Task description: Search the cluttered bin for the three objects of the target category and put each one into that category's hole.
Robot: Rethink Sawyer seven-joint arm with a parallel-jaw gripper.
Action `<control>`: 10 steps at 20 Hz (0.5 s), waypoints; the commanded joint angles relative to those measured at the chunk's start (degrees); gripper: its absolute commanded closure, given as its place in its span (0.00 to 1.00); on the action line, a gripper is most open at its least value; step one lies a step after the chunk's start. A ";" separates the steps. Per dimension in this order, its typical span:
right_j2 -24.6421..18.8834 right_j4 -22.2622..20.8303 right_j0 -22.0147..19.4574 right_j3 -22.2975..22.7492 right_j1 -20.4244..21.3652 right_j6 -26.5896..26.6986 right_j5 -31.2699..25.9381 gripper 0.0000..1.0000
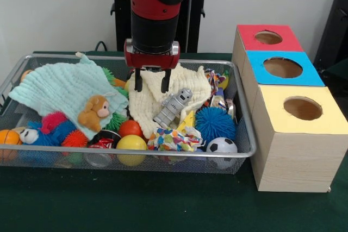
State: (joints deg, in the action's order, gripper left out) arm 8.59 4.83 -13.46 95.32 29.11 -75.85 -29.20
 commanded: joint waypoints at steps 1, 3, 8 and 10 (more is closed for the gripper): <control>-0.72 -4.41 -0.97 2.42 -1.64 -5.40 -2.87 0.00; -1.22 -5.14 -1.84 1.32 -2.19 -4.39 -3.17 0.00; -1.89 -6.33 -3.01 -1.61 -4.88 -3.42 -4.22 0.00; -1.23 -6.32 -2.48 -1.24 -5.29 -5.40 -2.31 0.00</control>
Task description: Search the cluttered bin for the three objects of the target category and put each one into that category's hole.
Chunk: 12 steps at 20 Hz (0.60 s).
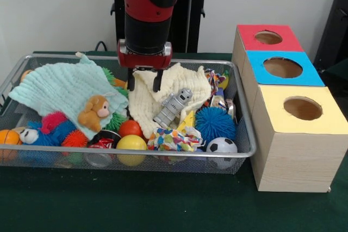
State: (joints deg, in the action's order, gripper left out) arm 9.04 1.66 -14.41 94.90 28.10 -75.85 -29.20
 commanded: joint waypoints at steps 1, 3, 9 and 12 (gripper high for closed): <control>-1.43 -3.12 -1.12 -0.93 -4.59 -5.99 -2.78 0.00; -1.76 -2.94 -1.04 -1.12 -5.35 -6.40 -2.75 0.00; -2.78 -1.60 -1.27 -2.18 -8.12 -7.32 -3.53 0.00; -3.05 -0.74 -1.45 -3.03 -9.04 -8.19 -3.14 0.00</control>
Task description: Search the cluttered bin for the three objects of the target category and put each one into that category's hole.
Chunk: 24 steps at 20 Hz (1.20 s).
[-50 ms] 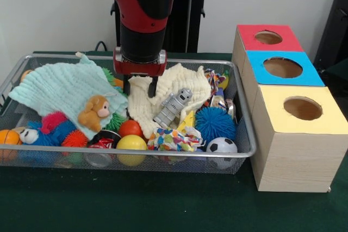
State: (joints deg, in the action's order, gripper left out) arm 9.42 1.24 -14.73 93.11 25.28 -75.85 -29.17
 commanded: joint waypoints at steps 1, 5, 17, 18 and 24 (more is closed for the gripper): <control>-3.74 -0.20 -1.30 -1.65 -6.55 -8.08 -2.89 0.00; -3.91 0.62 -1.36 -3.01 -7.22 -8.46 -4.66 0.00; -3.39 0.93 -0.36 -6.64 -8.57 -8.82 -7.91 1.00; -3.41 0.90 -0.27 -6.75 -8.53 -8.80 -7.99 1.00; -1.09 -1.33 1.12 -10.21 -7.83 -6.94 -13.11 1.00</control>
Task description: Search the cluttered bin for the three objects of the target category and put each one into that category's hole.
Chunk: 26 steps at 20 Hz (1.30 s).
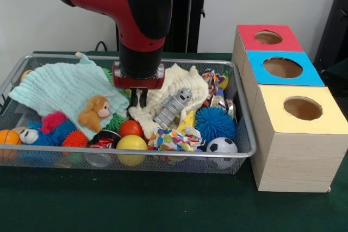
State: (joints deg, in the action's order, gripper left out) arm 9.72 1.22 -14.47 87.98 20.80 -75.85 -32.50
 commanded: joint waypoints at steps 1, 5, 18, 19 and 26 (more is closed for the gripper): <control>-2.99 -2.27 -0.88 -3.27 -1.60 -4.09 -6.40 1.00; -5.57 -3.94 -4.03 -1.77 2.11 1.57 -5.32 1.00; -2.92 -10.51 -3.17 -8.88 3.38 2.82 -9.71 1.00; -3.20 -10.82 -3.40 -9.03 3.69 3.32 -10.58 1.00; -9.58 -11.08 -7.03 -10.15 6.69 7.86 -11.10 1.00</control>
State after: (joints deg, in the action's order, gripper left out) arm 7.08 -6.46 -18.46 82.92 25.12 -75.85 -38.90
